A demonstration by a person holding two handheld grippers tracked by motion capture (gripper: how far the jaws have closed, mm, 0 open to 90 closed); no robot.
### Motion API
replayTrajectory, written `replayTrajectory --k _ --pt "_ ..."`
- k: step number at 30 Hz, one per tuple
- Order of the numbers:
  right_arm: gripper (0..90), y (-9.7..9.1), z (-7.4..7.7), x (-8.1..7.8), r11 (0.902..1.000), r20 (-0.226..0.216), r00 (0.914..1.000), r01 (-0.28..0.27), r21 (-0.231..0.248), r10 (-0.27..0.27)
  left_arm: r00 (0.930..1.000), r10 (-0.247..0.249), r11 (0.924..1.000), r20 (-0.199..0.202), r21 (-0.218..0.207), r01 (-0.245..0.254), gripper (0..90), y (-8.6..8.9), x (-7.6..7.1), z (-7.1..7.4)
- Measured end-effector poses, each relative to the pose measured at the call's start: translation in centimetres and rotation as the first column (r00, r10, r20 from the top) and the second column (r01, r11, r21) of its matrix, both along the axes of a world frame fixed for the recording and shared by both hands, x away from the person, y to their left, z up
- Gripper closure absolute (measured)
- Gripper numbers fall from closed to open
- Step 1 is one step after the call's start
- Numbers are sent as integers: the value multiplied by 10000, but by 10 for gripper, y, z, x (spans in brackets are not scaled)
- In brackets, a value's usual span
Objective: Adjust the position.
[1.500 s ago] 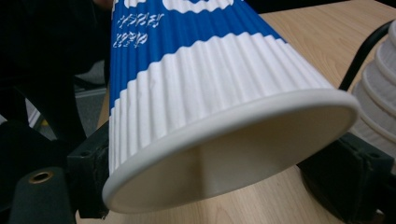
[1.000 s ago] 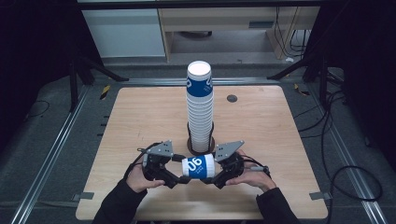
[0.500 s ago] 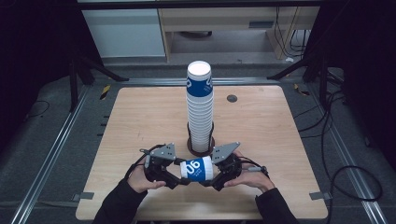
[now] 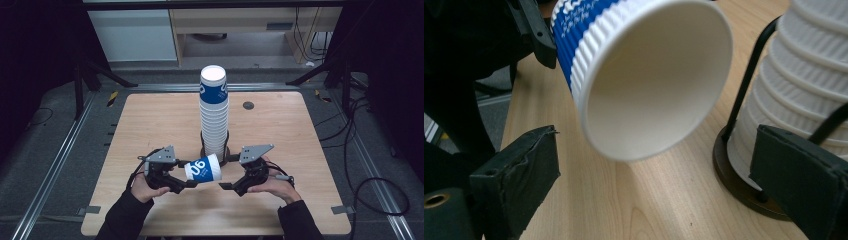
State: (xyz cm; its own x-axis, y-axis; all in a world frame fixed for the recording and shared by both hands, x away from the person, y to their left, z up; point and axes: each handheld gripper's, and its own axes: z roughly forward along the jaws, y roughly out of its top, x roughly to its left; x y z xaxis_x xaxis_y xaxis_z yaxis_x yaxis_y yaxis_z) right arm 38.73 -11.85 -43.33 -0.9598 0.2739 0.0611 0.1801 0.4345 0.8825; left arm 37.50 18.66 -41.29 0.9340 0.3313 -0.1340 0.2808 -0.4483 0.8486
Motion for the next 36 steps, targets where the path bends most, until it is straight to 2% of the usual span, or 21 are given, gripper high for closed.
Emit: replayTrajectory --k 5,7,10,16,26,32,36 --pt "56 -2 1 1 9994 -114 9999 90 327 -86 9997 206 9983 98 -547 -200 276 3 0 -2" --pt "56 -2 1 1 9989 -164 9999 31 466 -23 9999 117 9966 17 -816 -115 276 2 0 -5" --pt "58 -1 1 1 9976 -276 9996 -62 689 81 10000 16 9964 19 -846 -14 276 -2 -2 -7" --pt "61 -1 2 0 9951 -432 9985 -303 941 345 9994 -339 9974 -91 -644 333 276 -11 -4 -12" --pt "76 6 -2 -3 9907 -667 9926 -952 974 1020 9950 -993 9936 -88 -544 986 276 -21 -12 -11" --pt "106 8 -4 -4 9885 -745 9895 -1162 965 1236 9940 -1084 9930 -138 -479 1076 277 -21 -11 -11" --pt "117 7 -4 -3 9881 -738 9892 -1195 967 1268 9930 -1134 9927 -335 -443 1118 274 -21 -9 -11"
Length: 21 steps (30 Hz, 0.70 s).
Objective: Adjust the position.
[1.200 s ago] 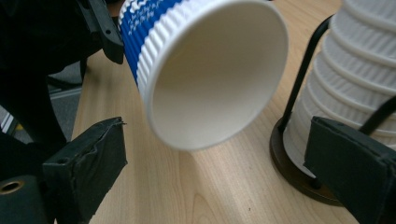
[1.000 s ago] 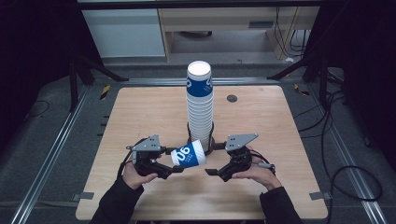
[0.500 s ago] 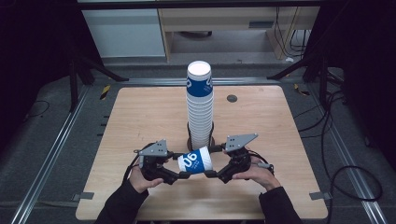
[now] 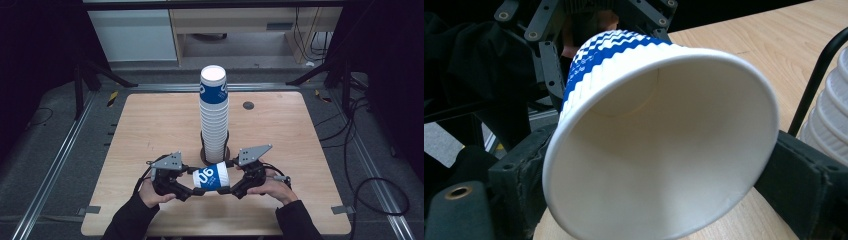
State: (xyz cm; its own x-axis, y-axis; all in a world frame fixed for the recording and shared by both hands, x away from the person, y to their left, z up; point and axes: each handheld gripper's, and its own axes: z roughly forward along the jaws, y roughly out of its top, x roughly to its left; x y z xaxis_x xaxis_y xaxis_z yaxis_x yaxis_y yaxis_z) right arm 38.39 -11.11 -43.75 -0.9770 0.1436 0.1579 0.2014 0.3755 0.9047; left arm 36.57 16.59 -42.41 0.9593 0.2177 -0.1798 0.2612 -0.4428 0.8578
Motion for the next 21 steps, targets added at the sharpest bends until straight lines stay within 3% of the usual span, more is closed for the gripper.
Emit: replayTrajectory --k 13,21 --pt "144 -1 3 -2 10000 204 9998 31 -9 -31 9998 171 9998 114 99 -172 251 3 0 5" --pt "154 -6 5 -1 9993 366 9988 320 -215 -312 9998 196 9977 91 654 -201 180 11 3 11"
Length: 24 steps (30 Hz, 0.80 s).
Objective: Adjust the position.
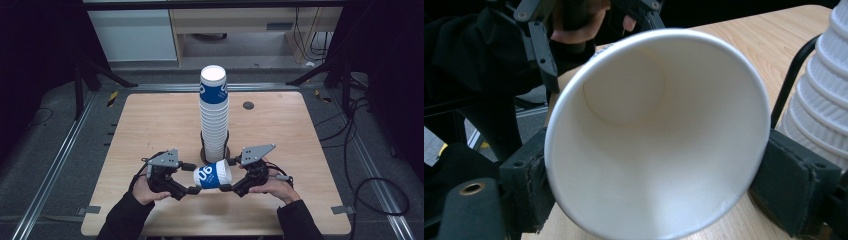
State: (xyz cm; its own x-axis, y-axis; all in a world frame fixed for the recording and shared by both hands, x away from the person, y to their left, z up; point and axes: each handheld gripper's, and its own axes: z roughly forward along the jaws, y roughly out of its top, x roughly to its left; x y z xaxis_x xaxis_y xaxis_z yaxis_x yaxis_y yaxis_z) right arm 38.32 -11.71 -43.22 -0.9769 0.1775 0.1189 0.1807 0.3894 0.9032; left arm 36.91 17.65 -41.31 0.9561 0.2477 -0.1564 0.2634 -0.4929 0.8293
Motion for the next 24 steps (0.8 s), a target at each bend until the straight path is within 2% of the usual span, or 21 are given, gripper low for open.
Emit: replayTrajectory --k 3,5,10,12,18,21,24 --pt "162 4 -3 0 9997 -26 10000 -52 -245 51 9997 -139 9991 -207 408 147 177 -5 2 -5" --pt "163 10 -5 -1 9990 -79 9997 -214 -402 211 9992 -299 9961 -253 822 319 181 -13 1 -10" --pt "164 19 -9 -4 9965 -82 9990 -446 -708 441 9985 -533 9829 -129 1756 547 195 -23 -1 -19" --pt "164 20 -9 -4 9967 -103 9989 -460 -671 454 9983 -583 9797 -22 1920 577 237 -25 -2 -21" --pt "147 21 -10 -4 9960 -159 9986 -505 -736 495 9971 -748 9752 151 2100 699 265 -26 -3 -22" --pt "125 21 -10 -4 9970 -109 9994 -348 -693 341 9977 -627 9794 276 1937 562 270 -24 -3 -20" --pt "92 17 -6 -3 9991 -38 9999 -128 -392 127 9987 -436 9835 282 1768 379 271 -19 -2 -18"
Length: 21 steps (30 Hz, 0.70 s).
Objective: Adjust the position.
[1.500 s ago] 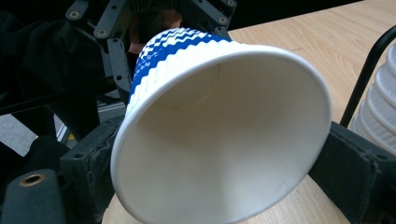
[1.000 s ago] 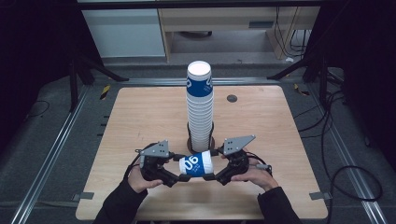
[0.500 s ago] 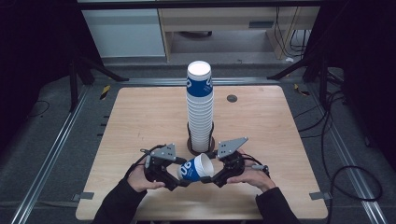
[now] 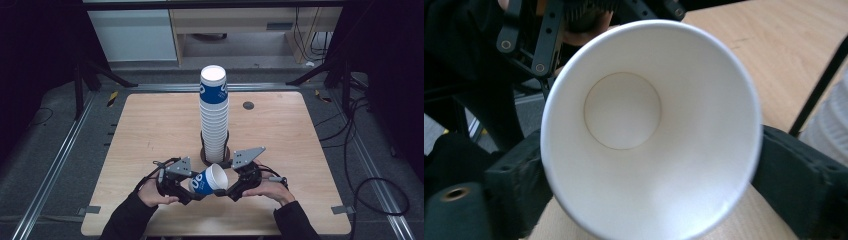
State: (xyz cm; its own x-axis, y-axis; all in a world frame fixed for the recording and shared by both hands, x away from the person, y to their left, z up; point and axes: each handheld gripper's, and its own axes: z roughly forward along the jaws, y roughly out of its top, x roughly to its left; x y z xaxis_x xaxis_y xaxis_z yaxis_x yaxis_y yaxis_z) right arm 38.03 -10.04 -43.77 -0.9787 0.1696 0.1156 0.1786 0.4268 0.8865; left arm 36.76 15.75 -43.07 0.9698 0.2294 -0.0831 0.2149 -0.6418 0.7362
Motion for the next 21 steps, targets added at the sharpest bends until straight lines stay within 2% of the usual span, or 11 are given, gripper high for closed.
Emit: replayTrajectory --k 5,8,11,14,16,19,21 --pt "77 -13 11 2 9972 233 9982 543 518 -555 9988 485 9981 62 -393 -482 270 11 4 5" --pt "75 -20 14 4 9933 274 9956 878 752 -901 9953 957 9923 144 -802 -943 270 18 6 8" --pt "74 -25 15 7 9868 209 9910 1299 966 -1325 9906 1343 9810 277 -1448 -1289 269 23 6 13" --pt "73 -27 14 9 9816 78 9881 1514 1164 -1533 9859 1638 9640 338 -2177 -1527 269 25 4 14" --pt "74 -27 14 9 9796 36 9874 1567 1260 -1584 9831 1789 9567 390 -2402 -1645 269 24 3 13" --pt "73 -24 14 8 9788 -87 9897 1427 1467 -1430 9825 1801 9561 482 -2433 -1633 269 17 0 10" --pt "74 -22 14 7 9786 -160 9912 1325 1574 -1317 9832 1737 9586 560 -2382 -1558 269 12 -2 8"
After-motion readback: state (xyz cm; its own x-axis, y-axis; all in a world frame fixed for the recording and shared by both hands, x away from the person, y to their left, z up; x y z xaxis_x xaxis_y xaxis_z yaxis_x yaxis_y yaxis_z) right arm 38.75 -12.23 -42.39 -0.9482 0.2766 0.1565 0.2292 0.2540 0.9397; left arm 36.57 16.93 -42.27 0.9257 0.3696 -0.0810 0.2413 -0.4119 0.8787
